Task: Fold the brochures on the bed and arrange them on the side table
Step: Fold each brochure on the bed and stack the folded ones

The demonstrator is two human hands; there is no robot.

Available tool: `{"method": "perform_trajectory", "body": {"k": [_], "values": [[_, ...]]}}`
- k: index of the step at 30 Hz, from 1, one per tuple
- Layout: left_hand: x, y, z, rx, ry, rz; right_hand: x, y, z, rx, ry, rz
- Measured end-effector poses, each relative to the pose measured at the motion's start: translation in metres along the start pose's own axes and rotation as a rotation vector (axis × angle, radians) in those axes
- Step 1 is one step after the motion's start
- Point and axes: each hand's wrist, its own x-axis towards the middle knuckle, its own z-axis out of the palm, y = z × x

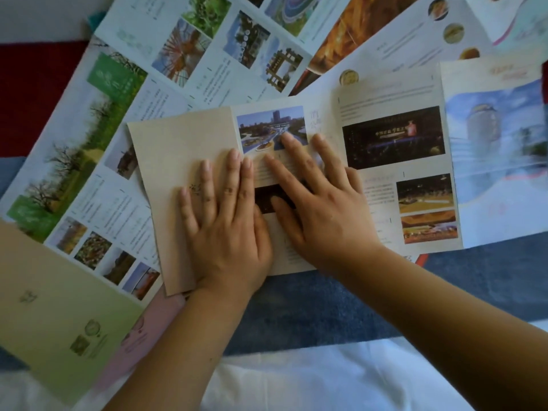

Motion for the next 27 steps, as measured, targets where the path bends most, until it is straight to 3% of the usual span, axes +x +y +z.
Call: {"method": "perform_trajectory", "body": {"k": [10, 15, 27], "values": [[-0.005, -0.023, 0.003, 0.019, 0.028, 0.056, -0.011, 0.001, -0.004, -0.066, -0.092, -0.034], [-0.023, -0.075, -0.001, 0.047, 0.053, -0.001, -0.005, -0.026, 0.004, -0.072, -0.145, -0.094], [-0.054, -0.197, -0.013, -0.028, 0.069, -0.110, 0.021, -0.101, 0.030, -0.043, -0.058, -0.173]]}}
